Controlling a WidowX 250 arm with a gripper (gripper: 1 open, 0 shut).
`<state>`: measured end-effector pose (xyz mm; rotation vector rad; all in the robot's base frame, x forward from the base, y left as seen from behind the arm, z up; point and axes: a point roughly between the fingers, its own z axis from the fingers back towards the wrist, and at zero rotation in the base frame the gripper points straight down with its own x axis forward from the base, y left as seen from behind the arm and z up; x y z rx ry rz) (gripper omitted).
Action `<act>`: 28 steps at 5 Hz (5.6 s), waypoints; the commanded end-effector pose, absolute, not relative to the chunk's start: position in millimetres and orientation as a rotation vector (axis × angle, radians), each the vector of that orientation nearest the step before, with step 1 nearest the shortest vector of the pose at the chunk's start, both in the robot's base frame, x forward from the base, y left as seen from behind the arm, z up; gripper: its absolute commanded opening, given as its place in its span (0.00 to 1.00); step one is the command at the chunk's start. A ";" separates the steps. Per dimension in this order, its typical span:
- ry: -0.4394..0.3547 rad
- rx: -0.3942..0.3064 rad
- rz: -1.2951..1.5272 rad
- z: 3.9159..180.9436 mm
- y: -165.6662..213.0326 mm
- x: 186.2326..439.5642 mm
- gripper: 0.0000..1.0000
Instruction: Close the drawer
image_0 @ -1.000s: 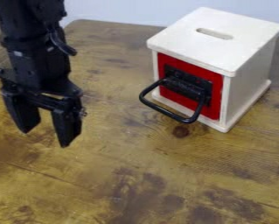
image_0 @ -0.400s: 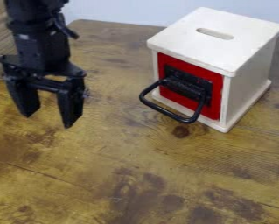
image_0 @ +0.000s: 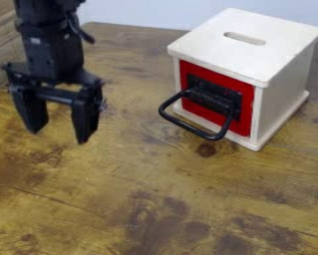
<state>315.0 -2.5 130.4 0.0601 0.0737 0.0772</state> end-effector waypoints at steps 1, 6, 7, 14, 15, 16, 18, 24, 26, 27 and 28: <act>-0.014 0.062 0.070 155.8 7.7 304.7 1.00; 0.047 0.054 0.119 130.7 3.9 314.1 1.00; 0.035 0.050 0.134 131.5 3.6 314.9 1.00; 0.045 0.093 0.102 120.0 9.2 325.6 1.00; 0.050 0.088 0.110 121.5 12.5 323.9 1.00; 0.052 0.082 0.082 126.5 9.4 328.5 1.00; 0.048 0.060 0.099 140.8 11.6 337.8 1.00; 0.090 0.004 0.319 114.5 -14.6 342.2 1.00; 0.018 -0.068 0.121 143.9 -79.4 376.7 1.00; -0.003 -0.098 0.020 144.0 -97.7 394.4 1.00; -0.044 -0.110 -0.050 141.3 -105.6 406.7 1.00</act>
